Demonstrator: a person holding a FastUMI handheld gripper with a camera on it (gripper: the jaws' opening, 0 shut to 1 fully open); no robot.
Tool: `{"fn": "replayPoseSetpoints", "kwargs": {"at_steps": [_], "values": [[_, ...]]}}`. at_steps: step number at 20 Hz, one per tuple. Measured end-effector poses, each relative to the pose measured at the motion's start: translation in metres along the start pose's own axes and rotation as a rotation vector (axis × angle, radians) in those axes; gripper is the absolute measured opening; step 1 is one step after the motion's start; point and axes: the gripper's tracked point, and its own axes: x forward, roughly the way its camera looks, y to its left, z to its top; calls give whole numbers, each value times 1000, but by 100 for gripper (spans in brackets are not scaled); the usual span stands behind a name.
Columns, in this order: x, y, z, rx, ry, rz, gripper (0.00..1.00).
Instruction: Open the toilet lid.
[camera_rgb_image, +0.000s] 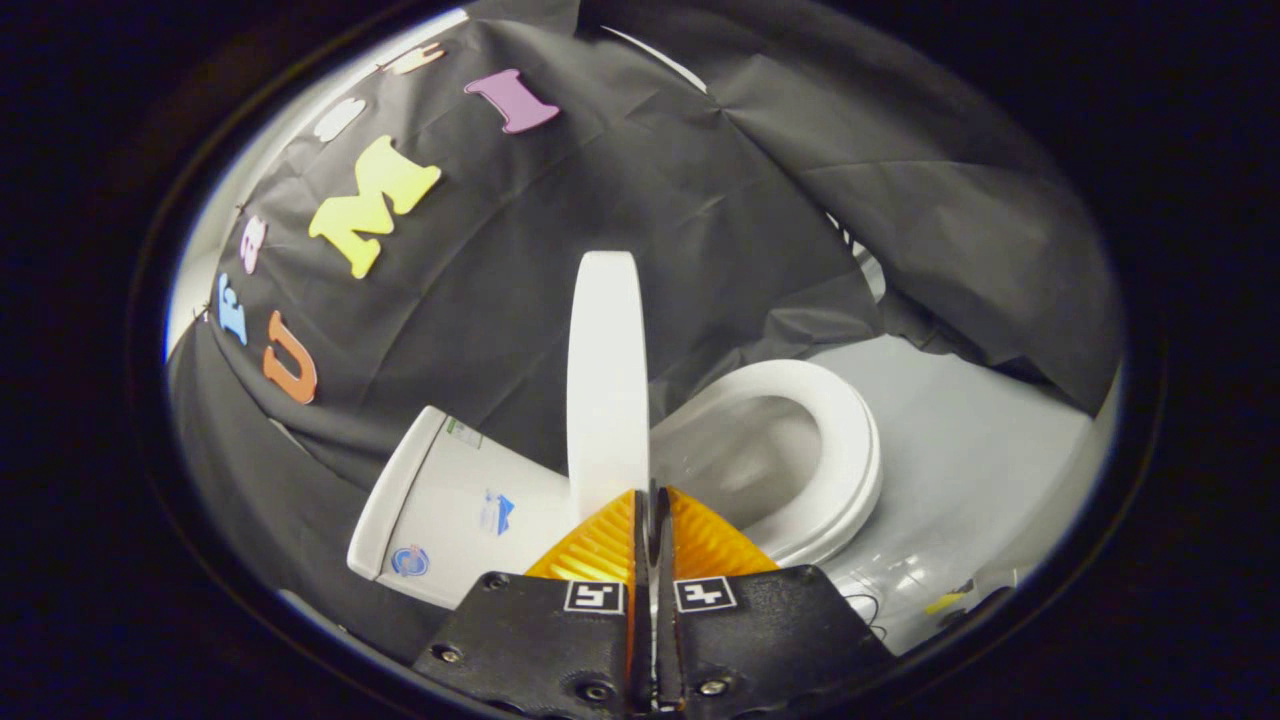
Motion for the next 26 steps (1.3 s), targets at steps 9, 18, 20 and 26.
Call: {"fn": "replayPoseSetpoints", "kwargs": {"at_steps": [9,18,20,26], "values": [[-5,44,-3,-122,-34,16,6],[-6,92,-15,-243,-53,38,8],[-7,103,-19,-266,-55,43,9],[-5,127,-30,-347,-66,39,11]]}}
